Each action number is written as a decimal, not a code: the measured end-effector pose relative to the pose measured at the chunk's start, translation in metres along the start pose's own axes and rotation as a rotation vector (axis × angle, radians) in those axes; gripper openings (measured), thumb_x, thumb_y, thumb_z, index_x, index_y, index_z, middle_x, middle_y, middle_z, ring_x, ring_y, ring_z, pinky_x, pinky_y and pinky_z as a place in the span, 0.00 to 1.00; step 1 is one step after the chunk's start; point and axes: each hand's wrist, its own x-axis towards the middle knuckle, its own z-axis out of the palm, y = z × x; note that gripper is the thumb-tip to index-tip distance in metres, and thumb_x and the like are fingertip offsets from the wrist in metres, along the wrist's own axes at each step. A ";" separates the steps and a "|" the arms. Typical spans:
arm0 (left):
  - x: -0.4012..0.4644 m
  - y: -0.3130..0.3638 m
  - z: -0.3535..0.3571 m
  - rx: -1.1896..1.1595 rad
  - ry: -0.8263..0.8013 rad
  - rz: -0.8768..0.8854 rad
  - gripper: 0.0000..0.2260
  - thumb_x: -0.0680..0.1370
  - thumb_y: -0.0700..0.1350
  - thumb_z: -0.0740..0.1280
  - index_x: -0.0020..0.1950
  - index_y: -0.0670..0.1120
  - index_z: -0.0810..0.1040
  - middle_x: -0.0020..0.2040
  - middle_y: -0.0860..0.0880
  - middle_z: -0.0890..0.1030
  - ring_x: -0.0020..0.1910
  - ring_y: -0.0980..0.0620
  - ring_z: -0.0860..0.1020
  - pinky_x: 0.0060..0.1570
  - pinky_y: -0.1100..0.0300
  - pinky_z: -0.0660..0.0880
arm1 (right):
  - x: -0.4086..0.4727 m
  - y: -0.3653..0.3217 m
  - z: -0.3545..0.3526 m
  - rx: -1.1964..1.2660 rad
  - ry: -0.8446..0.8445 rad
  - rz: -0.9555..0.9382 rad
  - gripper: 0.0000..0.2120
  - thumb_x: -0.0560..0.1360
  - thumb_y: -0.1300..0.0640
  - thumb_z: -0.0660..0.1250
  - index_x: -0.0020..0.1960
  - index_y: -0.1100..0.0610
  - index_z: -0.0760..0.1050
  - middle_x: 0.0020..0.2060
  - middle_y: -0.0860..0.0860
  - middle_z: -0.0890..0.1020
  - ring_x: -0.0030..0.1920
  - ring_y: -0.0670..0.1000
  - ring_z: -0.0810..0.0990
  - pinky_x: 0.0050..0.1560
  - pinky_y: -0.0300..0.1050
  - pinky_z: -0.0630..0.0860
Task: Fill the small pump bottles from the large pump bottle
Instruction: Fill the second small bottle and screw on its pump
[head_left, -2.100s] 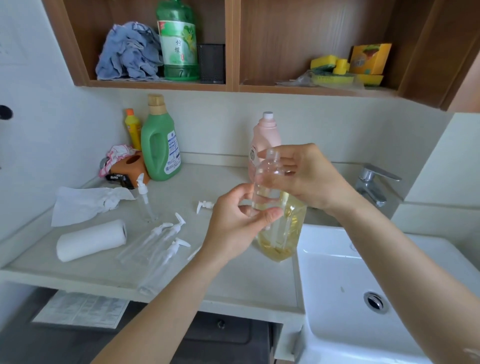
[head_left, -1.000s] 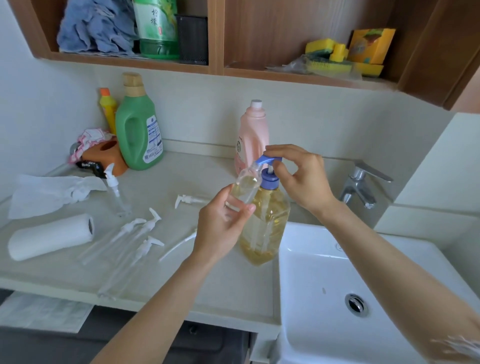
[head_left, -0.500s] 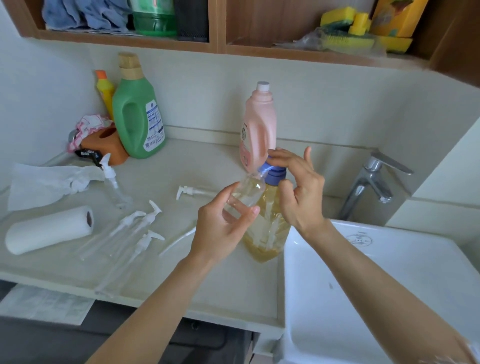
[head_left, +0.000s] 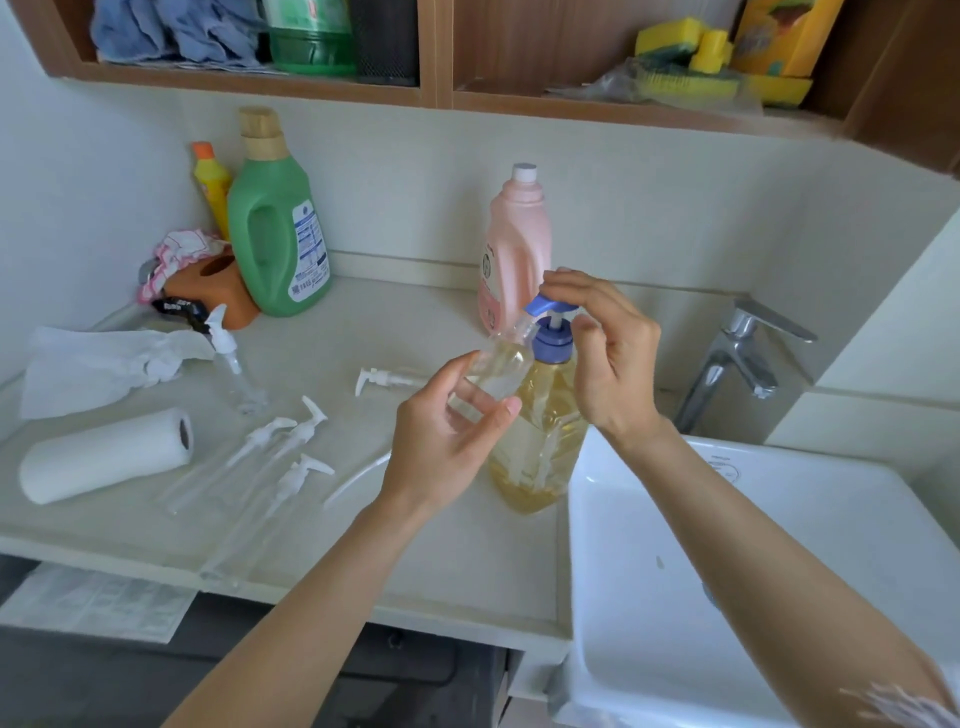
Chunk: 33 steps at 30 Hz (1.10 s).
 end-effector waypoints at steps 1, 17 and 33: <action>0.000 0.000 0.000 -0.009 0.007 -0.004 0.26 0.68 0.57 0.71 0.62 0.48 0.76 0.34 0.58 0.77 0.25 0.55 0.74 0.28 0.64 0.69 | -0.001 0.001 0.002 0.009 0.017 0.006 0.19 0.71 0.63 0.53 0.49 0.66 0.81 0.50 0.54 0.82 0.56 0.52 0.80 0.59 0.43 0.74; 0.003 0.011 0.001 0.008 -0.010 -0.005 0.17 0.70 0.52 0.71 0.58 0.57 0.77 0.34 0.57 0.78 0.26 0.57 0.75 0.30 0.64 0.70 | -0.004 0.004 -0.004 -0.053 -0.036 -0.049 0.19 0.70 0.64 0.53 0.50 0.65 0.81 0.51 0.51 0.81 0.56 0.52 0.79 0.59 0.45 0.75; 0.003 0.007 0.005 0.033 0.026 -0.031 0.13 0.73 0.46 0.73 0.56 0.49 0.80 0.32 0.59 0.77 0.26 0.59 0.74 0.30 0.65 0.68 | -0.014 0.009 0.010 -0.070 0.057 -0.056 0.17 0.68 0.64 0.54 0.45 0.64 0.81 0.46 0.46 0.79 0.51 0.48 0.79 0.51 0.51 0.77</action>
